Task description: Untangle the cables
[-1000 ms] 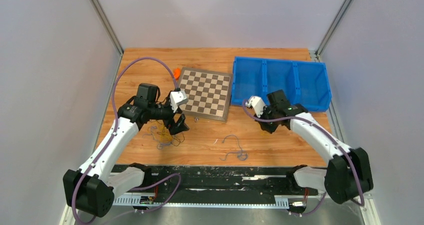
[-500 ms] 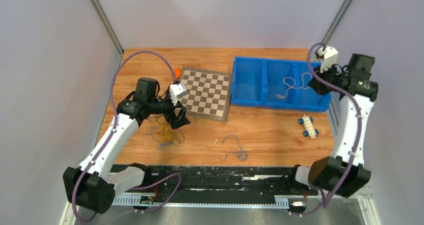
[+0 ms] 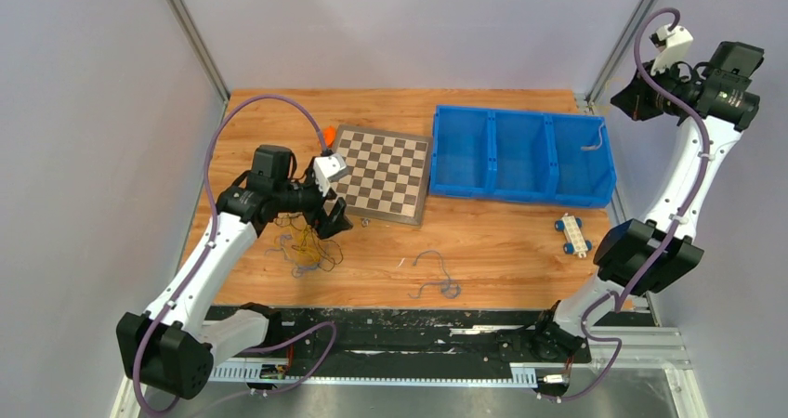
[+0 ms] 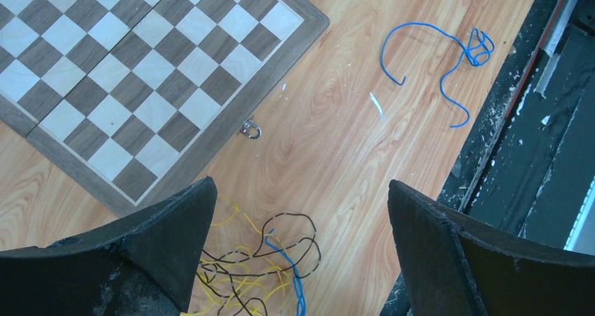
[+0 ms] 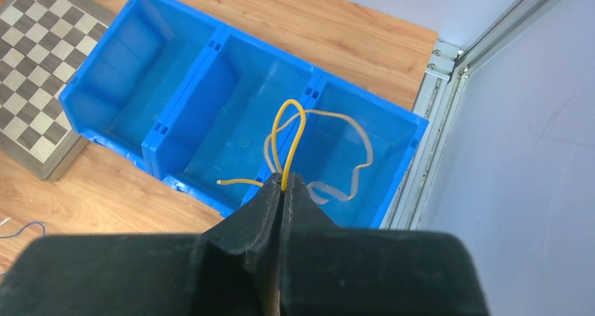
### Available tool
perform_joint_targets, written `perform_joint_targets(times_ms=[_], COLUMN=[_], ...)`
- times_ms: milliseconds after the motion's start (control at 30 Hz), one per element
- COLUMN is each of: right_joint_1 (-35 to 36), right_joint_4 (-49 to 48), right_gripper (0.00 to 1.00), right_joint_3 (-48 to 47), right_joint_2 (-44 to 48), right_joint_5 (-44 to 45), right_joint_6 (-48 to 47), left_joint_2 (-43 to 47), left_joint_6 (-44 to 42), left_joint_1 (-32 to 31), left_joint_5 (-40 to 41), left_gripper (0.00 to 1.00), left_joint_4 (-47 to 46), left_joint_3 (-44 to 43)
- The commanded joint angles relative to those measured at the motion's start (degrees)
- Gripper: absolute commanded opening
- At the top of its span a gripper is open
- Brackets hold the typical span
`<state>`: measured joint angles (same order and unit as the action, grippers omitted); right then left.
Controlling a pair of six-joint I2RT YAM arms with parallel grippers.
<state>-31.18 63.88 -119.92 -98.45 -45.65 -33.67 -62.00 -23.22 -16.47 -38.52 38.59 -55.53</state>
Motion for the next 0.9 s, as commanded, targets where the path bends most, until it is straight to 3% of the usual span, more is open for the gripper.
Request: perform_joint_targets(times_ms=[0,233,267,300,367,400,433,533,633,733,867], right_joint_1=[-0.3,-0.2,-0.1,0.0,0.1,0.1,0.1,1.4,7.0,16.5,34.4], right_joint_4=[-1.5,-3.4,-3.5,-3.3,-2.2,-1.4,-0.5,4.1,7.2,6.9,1.2], right_gripper=[0.0,0.01,0.06,0.21,0.69,0.8,0.85,0.91,0.92,0.94,1.0], right_joint_3=[-2.8,4.6,5.3,6.0,6.2,6.2,6.4,9.4,20.5,37.0,53.8], right_joint_2=[-3.3,-5.6,-5.8,-5.7,-5.3,-4.7,-3.7,1.1,9.0,19.8,30.6], right_joint_5=[-0.7,0.9,1.3,2.2,4.4,4.9,4.8,1.5,2.1,4.9,8.3], right_joint_6=[1.5,-1.3,-2.1,-2.8,-3.9,-4.7,-5.5,-10.5,-15.5,-18.5,-14.9], left_joint_2=[1.2,0.3,0.2,-0.2,-1.0,-1.4,-2.2,-3.3,-1.7,2.9,8.0], left_joint_6=[0.3,0.3,0.4,0.7,1.8,2.2,3.4,5.8,8.7,13.9,20.2], left_joint_1=[-0.2,-0.2,-0.2,-0.2,-0.2,-0.2,-0.2,-0.1,-0.1,0.0,0.6], left_joint_5=[0.9,1.8,1.8,1.9,2.0,2.1,2.6,3.7,3.7,5.2,9.7], left_gripper=[1.0,1.0,1.0,1.0,1.0,1.0,1.0,1.0,1.0,1.0,1.0], left_joint_4=[-1.1,-1.4,-1.4,-1.4,-0.7,-0.4,0.2,0.5,-1.8,-7.5,-11.1], left_joint_3=[0.6,0.7,0.6,0.4,-0.5,-0.9,-1.6,-2.9,-2.4,0.0,3.3])
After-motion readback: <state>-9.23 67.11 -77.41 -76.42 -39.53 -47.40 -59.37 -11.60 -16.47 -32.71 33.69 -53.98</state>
